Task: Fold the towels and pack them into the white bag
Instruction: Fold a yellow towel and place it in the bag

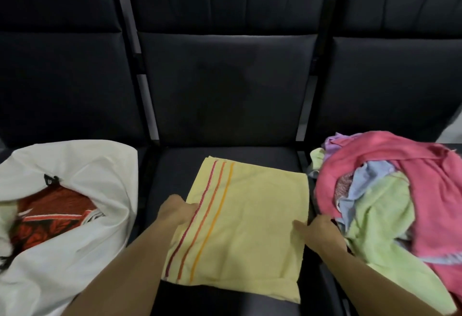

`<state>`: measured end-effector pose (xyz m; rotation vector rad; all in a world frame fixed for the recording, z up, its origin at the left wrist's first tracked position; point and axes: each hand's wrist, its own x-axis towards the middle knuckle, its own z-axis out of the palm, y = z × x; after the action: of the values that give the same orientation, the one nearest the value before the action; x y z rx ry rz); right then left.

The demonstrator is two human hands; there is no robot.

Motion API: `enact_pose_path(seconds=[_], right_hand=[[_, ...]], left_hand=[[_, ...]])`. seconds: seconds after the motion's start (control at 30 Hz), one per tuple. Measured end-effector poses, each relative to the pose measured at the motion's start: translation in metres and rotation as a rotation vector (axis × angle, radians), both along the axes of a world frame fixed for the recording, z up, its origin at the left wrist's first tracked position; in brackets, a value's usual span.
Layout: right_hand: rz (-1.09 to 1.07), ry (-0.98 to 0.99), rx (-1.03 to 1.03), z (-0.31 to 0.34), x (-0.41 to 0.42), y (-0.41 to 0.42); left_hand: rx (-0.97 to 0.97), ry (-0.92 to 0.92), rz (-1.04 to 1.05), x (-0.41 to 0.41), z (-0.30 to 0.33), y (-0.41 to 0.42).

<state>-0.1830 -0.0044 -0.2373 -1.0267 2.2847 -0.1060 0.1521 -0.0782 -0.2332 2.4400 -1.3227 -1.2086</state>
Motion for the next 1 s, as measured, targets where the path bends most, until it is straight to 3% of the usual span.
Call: enact_pose_path(seconds=[0.23,0.3,0.47,0.6,0.73,0.87,1.0], right_hand=[[-0.098,-0.285,0.039,-0.007,0.003,-0.002],[-0.1,-0.275,-0.016,-0.005,0.004,0.004],[-0.15,-0.348,-0.31,0.02,0.001,0.017],[-0.148,-0.416,-0.607,0.057,0.001,0.024],[-0.139,-0.469,-0.838,0.093,0.003,0.028],[-0.081,-0.419,-0.965,0.12,0.004,0.03],[-0.004,-0.441,-0.931,0.13,0.003,0.036]], left_hand=[[-0.015,0.132,0.085,0.002,0.008,0.016],[-0.013,0.168,0.114,0.008,0.011,0.022],[-0.192,0.337,0.224,0.01,0.032,0.037],[-0.44,0.412,0.28,0.0,0.063,0.053],[-0.619,0.633,0.42,-0.008,0.104,0.067],[-0.758,0.523,0.303,-0.006,0.133,0.081],[-0.751,0.411,0.143,0.006,0.133,0.091]])
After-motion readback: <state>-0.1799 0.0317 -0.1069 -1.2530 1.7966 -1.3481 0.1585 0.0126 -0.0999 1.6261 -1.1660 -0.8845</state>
